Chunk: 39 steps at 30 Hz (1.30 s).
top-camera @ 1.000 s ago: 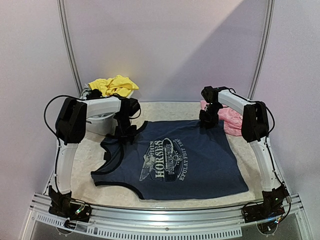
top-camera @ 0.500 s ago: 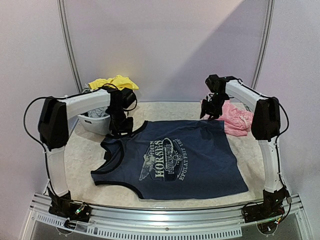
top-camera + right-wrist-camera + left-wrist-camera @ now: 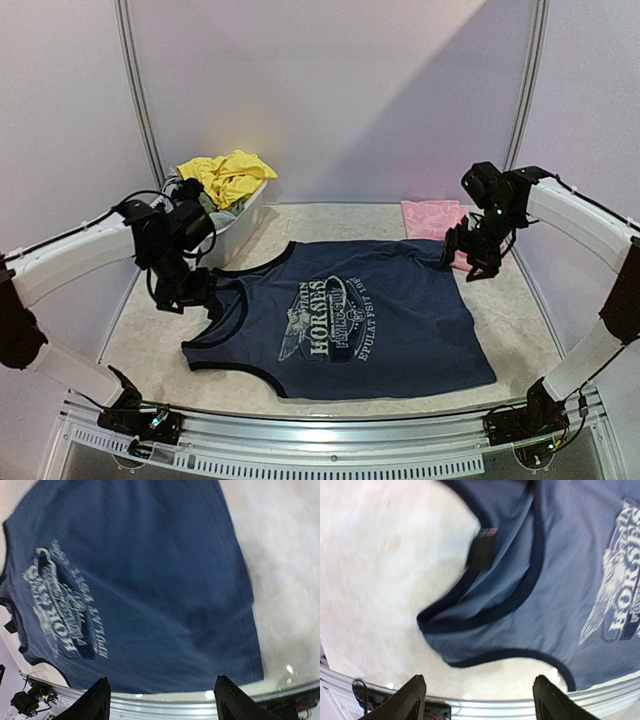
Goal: Fold and stack the mixed laundry pile
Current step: Pick up the flattened tank top from the center of the board.
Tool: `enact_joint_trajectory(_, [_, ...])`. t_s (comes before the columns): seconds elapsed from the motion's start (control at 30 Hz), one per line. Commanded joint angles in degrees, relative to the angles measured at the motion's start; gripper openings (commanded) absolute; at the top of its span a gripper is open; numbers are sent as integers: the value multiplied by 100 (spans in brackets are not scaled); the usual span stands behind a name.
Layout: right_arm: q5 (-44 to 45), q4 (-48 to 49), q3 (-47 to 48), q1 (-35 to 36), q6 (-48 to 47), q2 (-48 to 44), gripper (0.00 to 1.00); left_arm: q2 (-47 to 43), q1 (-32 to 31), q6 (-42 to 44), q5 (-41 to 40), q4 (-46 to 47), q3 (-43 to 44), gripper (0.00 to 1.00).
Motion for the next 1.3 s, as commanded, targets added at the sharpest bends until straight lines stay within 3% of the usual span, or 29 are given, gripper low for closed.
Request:
enact_joint_trajectory(0.0, [348, -664, -1150, 136, 861, -1058, 71, -1037, -153, -681, 281, -209, -1073, 74])
enact_joint_trajectory(0.23, [392, -1025, -2983, 140, 1106, -2276, 65, -2546, -218, -1486, 395, -220, -2440, 67])
enact_joint_trajectory(0.4, [-225, 205, -4380, 140, 1355, -2897, 61, -3112, -236, -1912, 396, 48, -3066, 62])
enact_joint_trajectory(0.63, [-188, 1119, -5474, 129, 1913, -3456, 49, -3601, -236, -2153, 554, 94, -3437, 59])
enact_joint_trajectory(1.1, [424, 1251, -5977, 18, 2664, -4226, 37, -3961, -245, -2248, 519, -301, -3411, 55])
enact_joint_trajectory(1.27, [480, 1275, -6020, 2, 2680, -4245, 24, -3744, -285, -2067, 657, -125, -3207, 48])
